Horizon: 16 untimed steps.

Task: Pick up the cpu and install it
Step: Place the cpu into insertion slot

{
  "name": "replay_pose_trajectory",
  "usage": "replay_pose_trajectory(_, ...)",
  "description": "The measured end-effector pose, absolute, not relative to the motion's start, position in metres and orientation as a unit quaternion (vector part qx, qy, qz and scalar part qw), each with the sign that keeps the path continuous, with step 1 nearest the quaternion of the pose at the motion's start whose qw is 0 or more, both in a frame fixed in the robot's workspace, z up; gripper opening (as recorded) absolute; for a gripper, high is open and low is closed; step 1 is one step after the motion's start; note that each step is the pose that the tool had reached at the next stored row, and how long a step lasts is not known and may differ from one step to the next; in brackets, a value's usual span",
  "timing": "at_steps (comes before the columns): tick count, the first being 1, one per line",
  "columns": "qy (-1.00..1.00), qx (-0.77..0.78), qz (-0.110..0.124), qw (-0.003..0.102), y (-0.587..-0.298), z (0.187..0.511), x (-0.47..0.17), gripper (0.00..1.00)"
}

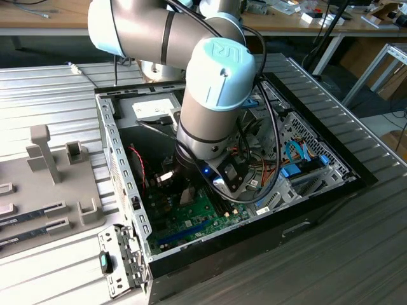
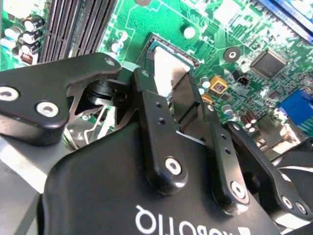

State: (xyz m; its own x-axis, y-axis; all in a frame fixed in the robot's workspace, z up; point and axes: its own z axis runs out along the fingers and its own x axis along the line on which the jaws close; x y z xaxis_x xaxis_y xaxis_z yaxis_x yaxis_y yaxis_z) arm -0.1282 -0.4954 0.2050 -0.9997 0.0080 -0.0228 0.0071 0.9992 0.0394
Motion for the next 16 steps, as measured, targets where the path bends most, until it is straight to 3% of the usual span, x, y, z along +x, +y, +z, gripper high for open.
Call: replay_pose_trajectory(16, 0.999, -0.041, 0.020, 0.010, -0.4975, 0.2047, -0.1266, 0.40)
